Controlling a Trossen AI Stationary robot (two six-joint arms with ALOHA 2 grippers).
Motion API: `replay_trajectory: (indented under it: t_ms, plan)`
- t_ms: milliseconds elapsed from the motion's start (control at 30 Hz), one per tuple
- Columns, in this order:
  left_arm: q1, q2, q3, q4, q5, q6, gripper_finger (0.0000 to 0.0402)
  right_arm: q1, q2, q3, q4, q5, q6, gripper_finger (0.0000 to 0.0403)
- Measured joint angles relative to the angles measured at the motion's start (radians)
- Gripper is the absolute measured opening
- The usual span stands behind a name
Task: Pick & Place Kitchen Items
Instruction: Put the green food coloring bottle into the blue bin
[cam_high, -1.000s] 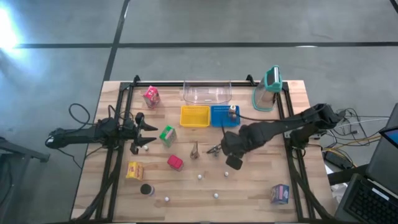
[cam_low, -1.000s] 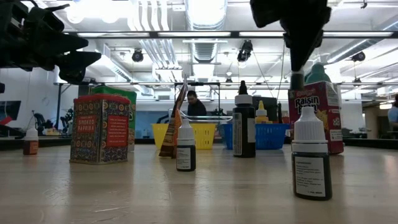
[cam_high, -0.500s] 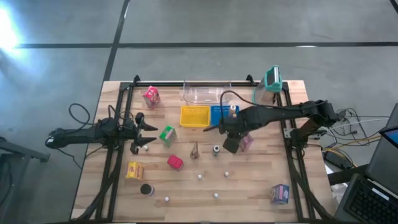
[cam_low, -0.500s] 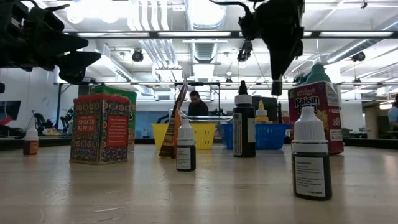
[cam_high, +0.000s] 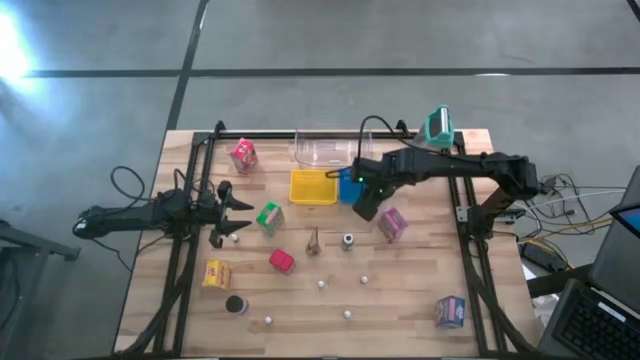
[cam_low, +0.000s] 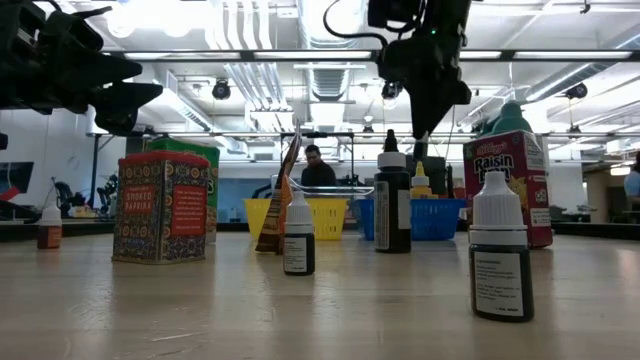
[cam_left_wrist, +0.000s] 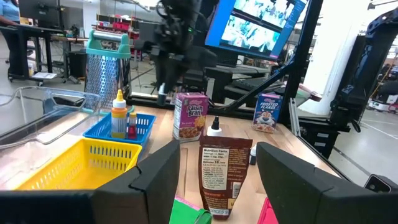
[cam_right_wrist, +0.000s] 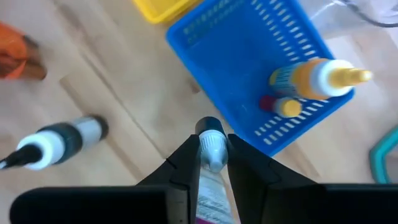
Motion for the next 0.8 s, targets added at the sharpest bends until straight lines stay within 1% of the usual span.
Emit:
replay_trajectory:
  t_ms: [300, 600, 800]
  plan:
    - [0.000, 0.000, 0.000, 0.000, 0.000, 0.000, 0.0218, -0.069, 0.013, -0.009, 0.012, -0.002, 0.036, 0.0057]
    - [0.000, 0.000, 0.000, 0.000, 0.000, 0.000, 0.0218, -0.097, 0.082, -0.022, 0.019, -0.002, 0.043, 0.0066]
    - [0.000, 0.000, 0.000, 0.000, 0.000, 0.000, 0.0218, -0.111, 0.091, -0.047, 0.047, -0.001, 0.112, 0.0056]
